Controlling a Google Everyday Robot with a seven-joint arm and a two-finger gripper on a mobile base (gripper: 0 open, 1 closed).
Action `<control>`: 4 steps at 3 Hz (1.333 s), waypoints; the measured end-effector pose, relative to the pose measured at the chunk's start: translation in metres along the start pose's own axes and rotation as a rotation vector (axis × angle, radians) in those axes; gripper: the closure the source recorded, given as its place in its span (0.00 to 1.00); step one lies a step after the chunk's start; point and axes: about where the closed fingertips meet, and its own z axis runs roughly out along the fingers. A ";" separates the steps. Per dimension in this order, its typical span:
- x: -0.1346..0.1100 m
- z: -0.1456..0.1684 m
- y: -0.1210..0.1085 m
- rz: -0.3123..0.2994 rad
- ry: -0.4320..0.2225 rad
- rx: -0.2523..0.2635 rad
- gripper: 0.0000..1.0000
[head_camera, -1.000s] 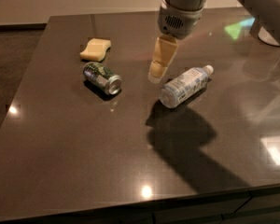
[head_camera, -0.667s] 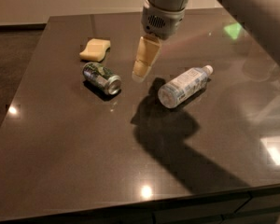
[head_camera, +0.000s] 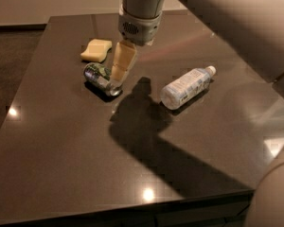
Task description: Place green can upright
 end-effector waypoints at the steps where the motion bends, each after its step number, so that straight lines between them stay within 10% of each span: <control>1: -0.017 0.017 -0.002 0.041 0.026 -0.002 0.00; 4: -0.069 0.051 -0.001 0.115 0.068 -0.021 0.00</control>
Offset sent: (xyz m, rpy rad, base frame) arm 0.0281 0.0517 -0.0291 -0.0621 0.0695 -0.1091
